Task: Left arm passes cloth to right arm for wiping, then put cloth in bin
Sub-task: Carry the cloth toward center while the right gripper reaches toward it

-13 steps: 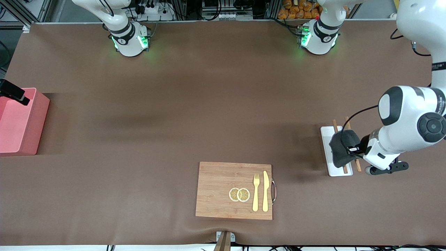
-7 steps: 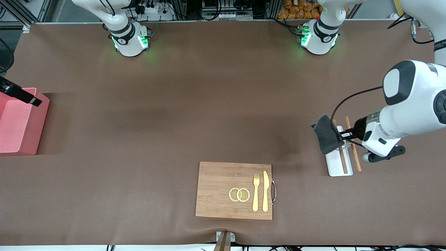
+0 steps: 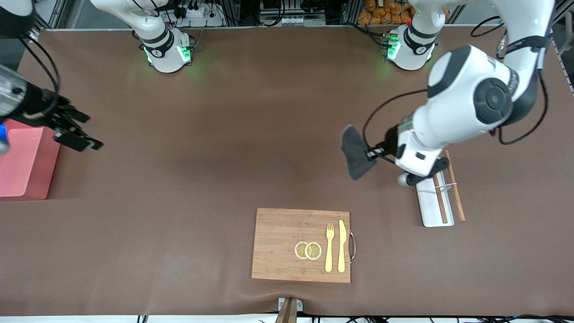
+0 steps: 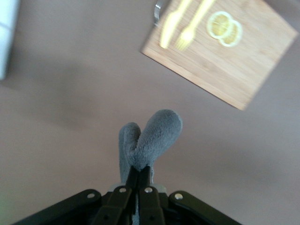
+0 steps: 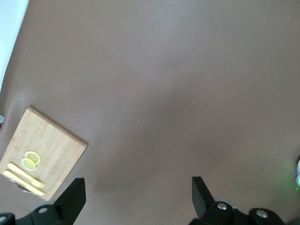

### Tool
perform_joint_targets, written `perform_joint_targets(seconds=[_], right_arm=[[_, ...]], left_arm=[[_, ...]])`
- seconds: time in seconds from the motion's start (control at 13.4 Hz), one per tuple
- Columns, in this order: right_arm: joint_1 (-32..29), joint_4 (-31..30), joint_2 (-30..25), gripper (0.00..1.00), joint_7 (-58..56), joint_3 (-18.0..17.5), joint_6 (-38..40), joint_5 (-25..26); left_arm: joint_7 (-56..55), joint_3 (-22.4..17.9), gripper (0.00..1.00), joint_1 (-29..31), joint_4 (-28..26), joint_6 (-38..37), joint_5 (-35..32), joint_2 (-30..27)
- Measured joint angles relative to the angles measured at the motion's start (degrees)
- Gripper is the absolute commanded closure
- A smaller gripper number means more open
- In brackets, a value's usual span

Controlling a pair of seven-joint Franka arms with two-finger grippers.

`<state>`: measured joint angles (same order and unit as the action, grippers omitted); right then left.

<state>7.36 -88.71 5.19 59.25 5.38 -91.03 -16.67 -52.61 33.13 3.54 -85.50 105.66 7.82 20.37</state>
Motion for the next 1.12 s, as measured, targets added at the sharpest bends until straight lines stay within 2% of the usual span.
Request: perform_joint_targets(seconds=[0.3, 0.52, 0.82, 1.12], right_arm=[[0.3, 1.3, 6.2, 0.0, 10.8, 0.1, -0.5, -13.3], [0.7, 1.8, 9.5, 0.0, 15.2, 0.0, -3.6, -20.6], [6.8, 2.2, 12.7, 0.0, 21.8, -0.1, -12.0, -21.3], [8.3, 2.1, 14.0, 0.0, 22.8, -0.1, -12.0, -23.6]], left_arm=[[-15.1, 0.5, 1.0, -8.5, 4.1, 5.7, 0.5, 1.9], [-25.7, 0.5, 1.0, -14.7, 6.7, 15.2, 0.5, 5.8], [-34.1, 0.5, 1.0, -19.8, 7.9, 28.4, 0.5, 11.1], [-39.2, 0.5, 1.0, -22.3, 9.5, 34.8, 0.5, 13.4]])
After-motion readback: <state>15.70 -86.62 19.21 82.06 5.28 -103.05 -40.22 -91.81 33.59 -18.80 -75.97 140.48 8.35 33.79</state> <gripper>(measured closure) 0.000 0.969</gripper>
